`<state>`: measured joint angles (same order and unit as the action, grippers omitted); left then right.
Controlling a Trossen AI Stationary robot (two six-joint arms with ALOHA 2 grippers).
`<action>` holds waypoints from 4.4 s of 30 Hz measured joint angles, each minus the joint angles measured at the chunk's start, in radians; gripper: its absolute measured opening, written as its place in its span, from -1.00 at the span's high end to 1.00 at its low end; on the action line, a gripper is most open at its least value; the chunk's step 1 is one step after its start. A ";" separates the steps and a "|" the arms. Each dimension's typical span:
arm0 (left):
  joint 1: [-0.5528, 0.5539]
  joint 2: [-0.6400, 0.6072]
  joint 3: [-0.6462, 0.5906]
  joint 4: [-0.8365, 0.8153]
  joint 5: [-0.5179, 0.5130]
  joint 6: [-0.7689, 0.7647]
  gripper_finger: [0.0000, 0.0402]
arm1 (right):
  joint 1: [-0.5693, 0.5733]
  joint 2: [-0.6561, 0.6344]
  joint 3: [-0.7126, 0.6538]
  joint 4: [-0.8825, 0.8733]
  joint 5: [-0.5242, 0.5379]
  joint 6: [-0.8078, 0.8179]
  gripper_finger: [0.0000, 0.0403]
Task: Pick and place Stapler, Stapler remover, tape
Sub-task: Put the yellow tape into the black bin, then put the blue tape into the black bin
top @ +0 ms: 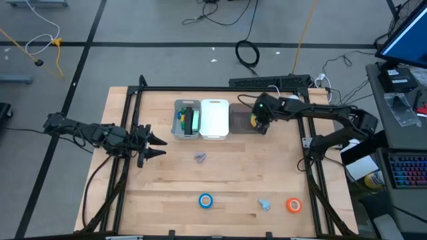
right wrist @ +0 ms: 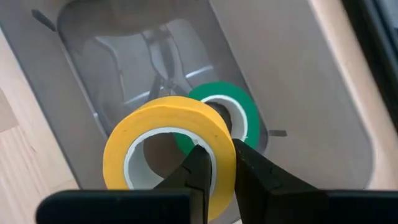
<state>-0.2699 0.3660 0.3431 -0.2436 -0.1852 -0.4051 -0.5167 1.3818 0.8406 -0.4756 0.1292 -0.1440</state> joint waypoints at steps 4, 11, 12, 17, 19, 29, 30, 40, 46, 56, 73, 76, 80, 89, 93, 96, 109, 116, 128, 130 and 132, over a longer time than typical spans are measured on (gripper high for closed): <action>0.000 0.000 0.000 0.000 0.000 -0.001 -0.01 | 0.000 0.039 0.000 0.003 0.006 -0.001 0.81; 0.000 0.000 0.000 0.001 -0.001 -0.008 -0.01 | 0.000 0.088 0.000 0.019 0.005 -0.024 0.81; 0.000 0.000 0.000 0.000 -0.002 -0.009 -0.01 | 0.000 0.094 0.000 0.024 0.005 -0.025 0.81; 0.001 0.000 0.000 0.000 -0.016 -0.009 -0.01 | 0.001 0.102 0.002 0.026 0.005 -0.029 0.80; 0.001 0.000 0.000 0.000 -0.024 -0.009 -0.01 | 0.002 0.103 0.002 0.025 0.004 -0.033 0.78; 0.001 0.000 0.000 -0.007 -0.027 -0.009 -0.01 | 0.002 0.105 0.000 0.026 -0.001 -0.034 0.65; 0.001 0.000 0.000 -0.010 -0.027 -0.009 -0.01 | 0.002 0.105 0.000 0.026 -0.002 -0.034 0.64; 0.001 0.000 0.000 -0.010 -0.027 -0.012 -0.01 | 0.002 0.086 -0.002 0.038 -0.004 -0.052 0.51; 0.001 0.000 0.000 -0.014 -0.028 -0.011 -0.01 | 0.002 0.072 -0.002 0.022 -0.003 -0.055 0.33; 0.001 0.000 0.000 -0.014 -0.035 -0.023 -0.01 | 0.002 0.032 -0.002 0.009 -0.001 -0.053 -0.02; 0.001 0.000 0.000 0.071 -0.035 -0.154 -0.01 | 0.048 -0.359 -0.001 -0.003 -0.148 0.220 -0.15; 0.001 0.000 0.000 0.109 -0.035 -0.147 -0.01 | 0.060 -0.426 -0.001 -0.011 -0.160 0.305 -0.12; 0.001 0.000 0.000 0.165 -0.044 -0.138 -0.01 | 0.072 -0.511 -0.001 -0.015 -0.160 0.353 -0.07; 0.001 0.028 0.000 0.372 -0.052 -0.055 -0.01 | 0.117 -0.681 -0.001 -0.022 -0.164 0.362 -0.06; 0.001 0.069 0.000 0.431 -0.052 -0.064 -0.01 | 0.139 -0.744 -0.001 -0.044 -0.165 0.361 -0.06; 0.001 0.110 0.000 0.473 -0.052 -0.100 -0.01 | 0.155 -0.784 -0.006 -0.063 -0.166 0.365 -0.05; -0.004 0.365 0.109 0.494 -0.002 -0.247 -0.01 | 0.205 -0.999 -0.201 -0.008 -0.187 0.489 -0.06; -0.042 0.537 0.356 0.244 0.010 -0.222 -0.01 | 0.212 -1.088 -0.288 0.043 -0.187 0.492 -0.06; -0.118 0.818 0.696 -0.118 0.009 -0.276 -0.01 | 0.212 -1.226 -0.343 0.029 -0.265 0.508 -0.05; -0.127 0.865 0.732 -0.175 0.009 -0.303 -0.01 | 0.211 -1.251 -0.354 0.031 -0.264 0.513 -0.05; -0.139 0.913 0.765 -0.217 0.010 -0.336 -0.01 | 0.211 -1.272 -0.366 0.030 -0.264 0.524 -0.05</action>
<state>-0.4091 1.2790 1.1083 -0.4608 -0.1753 -0.7415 -0.3054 0.1098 0.4745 -0.4455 -0.1349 0.3800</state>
